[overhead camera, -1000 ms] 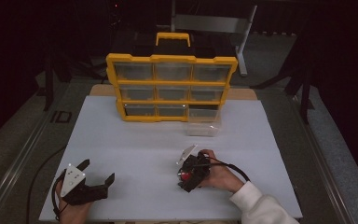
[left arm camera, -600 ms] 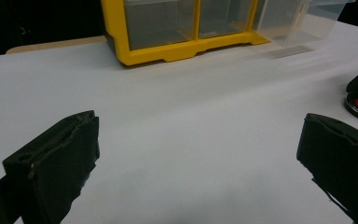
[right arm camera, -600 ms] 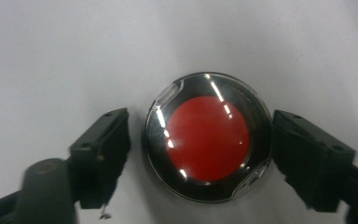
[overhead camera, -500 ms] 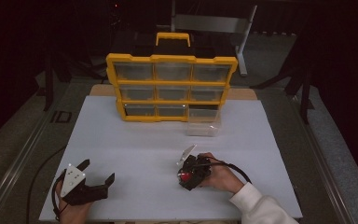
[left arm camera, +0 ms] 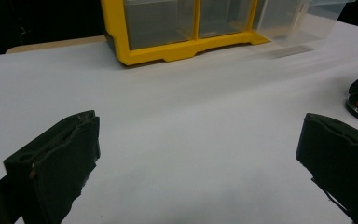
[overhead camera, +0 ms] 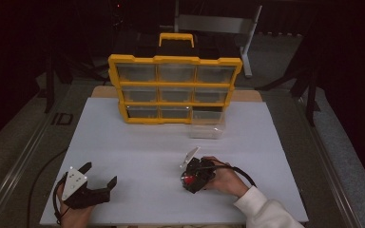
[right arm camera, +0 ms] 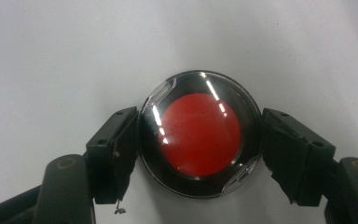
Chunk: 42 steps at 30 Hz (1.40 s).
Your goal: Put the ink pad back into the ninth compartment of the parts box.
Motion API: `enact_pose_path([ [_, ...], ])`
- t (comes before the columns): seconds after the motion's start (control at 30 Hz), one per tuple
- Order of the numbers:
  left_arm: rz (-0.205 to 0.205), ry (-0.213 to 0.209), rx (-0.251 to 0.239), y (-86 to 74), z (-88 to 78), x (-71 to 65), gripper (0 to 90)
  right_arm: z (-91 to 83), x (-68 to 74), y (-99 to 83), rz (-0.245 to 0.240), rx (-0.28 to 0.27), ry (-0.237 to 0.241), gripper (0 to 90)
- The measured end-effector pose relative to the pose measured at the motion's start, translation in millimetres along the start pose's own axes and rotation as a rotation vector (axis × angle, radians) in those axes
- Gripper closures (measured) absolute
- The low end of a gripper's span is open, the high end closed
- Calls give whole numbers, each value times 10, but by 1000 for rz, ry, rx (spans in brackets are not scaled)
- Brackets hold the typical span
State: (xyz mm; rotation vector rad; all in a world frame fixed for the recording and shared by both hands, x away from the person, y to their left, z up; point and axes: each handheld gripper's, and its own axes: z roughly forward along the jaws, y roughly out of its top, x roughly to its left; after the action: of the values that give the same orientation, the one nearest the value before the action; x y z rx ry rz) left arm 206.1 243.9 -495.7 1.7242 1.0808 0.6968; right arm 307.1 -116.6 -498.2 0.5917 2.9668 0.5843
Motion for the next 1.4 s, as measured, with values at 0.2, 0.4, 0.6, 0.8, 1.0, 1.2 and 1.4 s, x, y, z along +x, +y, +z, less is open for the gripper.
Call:
enact_pose_path([
  [0.2, 1, 2, 1, -1, -1, 3, 0, -6, 10, 9, -10, 7, -10, 297],
  [0.4, 2, -1, 2, 0, 2, 0, 0, -23, -1, 13, -6, -1, -11, 297],
  [0.6, 1, -2, 2, -1, 5, -1, 0, -55, -16, 17, 3, -6, -11, 297],
  [0.8, 1, 0, 3, -2, 6, 2, 0, -87, -18, 35, 10, -12, -8, 298],
  [1.0, 0, -1, 3, -2, 10, -1, 0, -115, -17, 49, 7, -11, -21, 297],
  [1.2, 1, 1, 5, -2, 10, 2, 0, -172, -30, 68, 29, -26, -13, 297],
  [1.4, 2, 2, 5, -1, 8, 3, 0, -255, -37, 114, 37, -48, -8, 297],
])
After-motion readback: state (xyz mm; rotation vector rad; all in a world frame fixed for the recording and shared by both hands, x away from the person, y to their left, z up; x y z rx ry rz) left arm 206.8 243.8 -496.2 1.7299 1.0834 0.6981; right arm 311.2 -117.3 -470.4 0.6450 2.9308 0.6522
